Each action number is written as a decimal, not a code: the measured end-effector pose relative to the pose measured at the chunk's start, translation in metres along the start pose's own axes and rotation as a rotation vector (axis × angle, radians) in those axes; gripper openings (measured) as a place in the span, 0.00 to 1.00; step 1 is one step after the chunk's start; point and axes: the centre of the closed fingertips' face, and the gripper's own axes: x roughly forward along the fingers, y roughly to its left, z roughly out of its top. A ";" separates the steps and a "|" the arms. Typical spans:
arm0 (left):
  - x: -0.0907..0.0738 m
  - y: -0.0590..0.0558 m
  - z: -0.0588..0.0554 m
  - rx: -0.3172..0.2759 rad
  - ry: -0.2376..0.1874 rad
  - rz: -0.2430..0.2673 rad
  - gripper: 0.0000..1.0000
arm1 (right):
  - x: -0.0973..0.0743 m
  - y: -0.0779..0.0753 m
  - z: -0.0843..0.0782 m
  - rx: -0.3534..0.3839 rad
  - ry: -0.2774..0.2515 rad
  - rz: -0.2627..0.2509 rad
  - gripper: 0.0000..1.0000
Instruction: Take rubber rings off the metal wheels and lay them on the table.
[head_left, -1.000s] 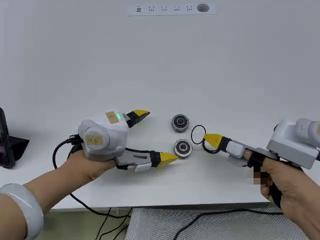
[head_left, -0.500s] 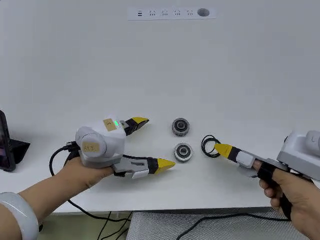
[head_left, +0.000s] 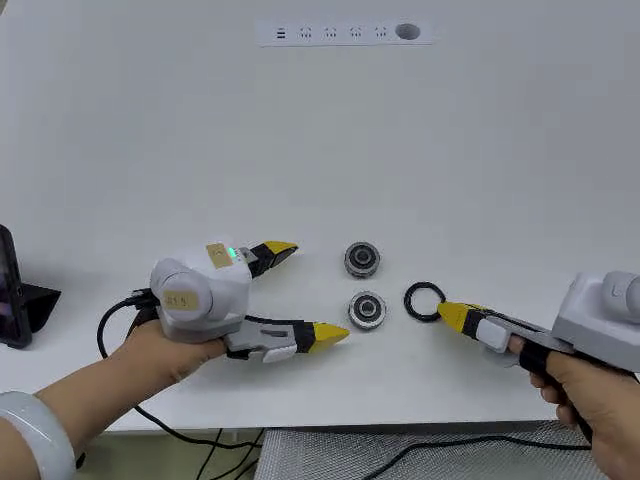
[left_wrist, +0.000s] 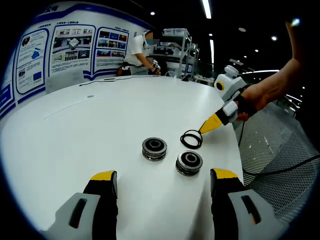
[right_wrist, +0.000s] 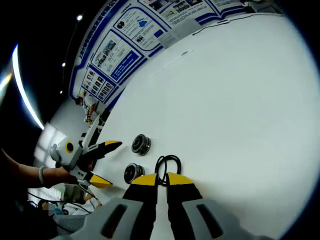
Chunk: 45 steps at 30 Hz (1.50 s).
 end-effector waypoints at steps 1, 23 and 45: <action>0.000 0.000 -0.001 0.002 0.001 0.000 0.78 | 0.000 0.000 0.000 -0.012 0.001 0.004 0.09; -0.009 -0.010 0.004 -0.021 -0.018 -0.019 0.76 | -0.004 0.012 0.004 -0.377 0.027 0.020 0.39; -0.024 -0.016 0.005 -0.043 -0.047 0.011 0.78 | -0.005 0.011 -0.013 -0.727 0.123 0.020 0.80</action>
